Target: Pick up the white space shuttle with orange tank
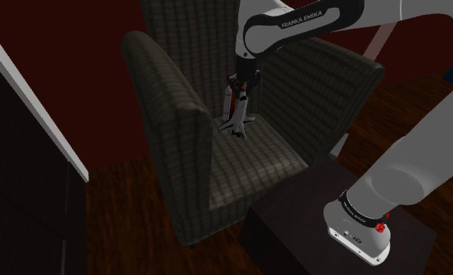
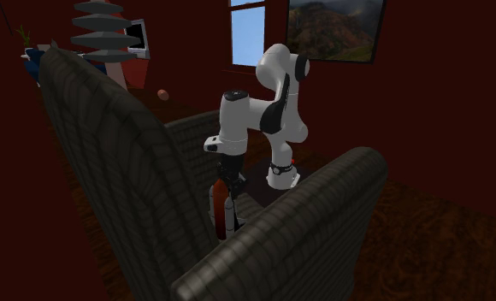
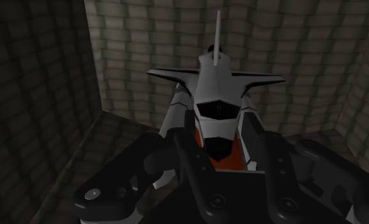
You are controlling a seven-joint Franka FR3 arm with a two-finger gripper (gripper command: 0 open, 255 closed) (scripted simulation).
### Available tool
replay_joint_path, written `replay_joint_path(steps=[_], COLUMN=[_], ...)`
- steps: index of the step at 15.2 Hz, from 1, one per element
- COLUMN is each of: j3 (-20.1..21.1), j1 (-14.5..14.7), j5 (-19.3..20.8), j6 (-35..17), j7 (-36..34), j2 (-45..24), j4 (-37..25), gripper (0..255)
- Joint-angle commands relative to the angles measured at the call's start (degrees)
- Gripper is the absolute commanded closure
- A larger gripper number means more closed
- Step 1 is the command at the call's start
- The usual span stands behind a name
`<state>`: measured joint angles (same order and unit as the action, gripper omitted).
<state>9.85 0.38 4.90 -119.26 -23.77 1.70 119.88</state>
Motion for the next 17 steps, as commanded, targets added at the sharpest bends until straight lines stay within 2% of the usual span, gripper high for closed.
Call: replay_joint_path(steps=[1, 5, 17], j3=[0.0, 0.0, -0.1], j1=[0.0, 0.0, 0.0], j5=[0.0, 0.0, -0.8], j6=[0.0, 0.1, 9.1], j7=[0.0, 0.0, 1.0], j2=[0.0, 0.0, 2.2], j4=[0.1, 0.0, -6.8], gripper=[255, 255, 255])
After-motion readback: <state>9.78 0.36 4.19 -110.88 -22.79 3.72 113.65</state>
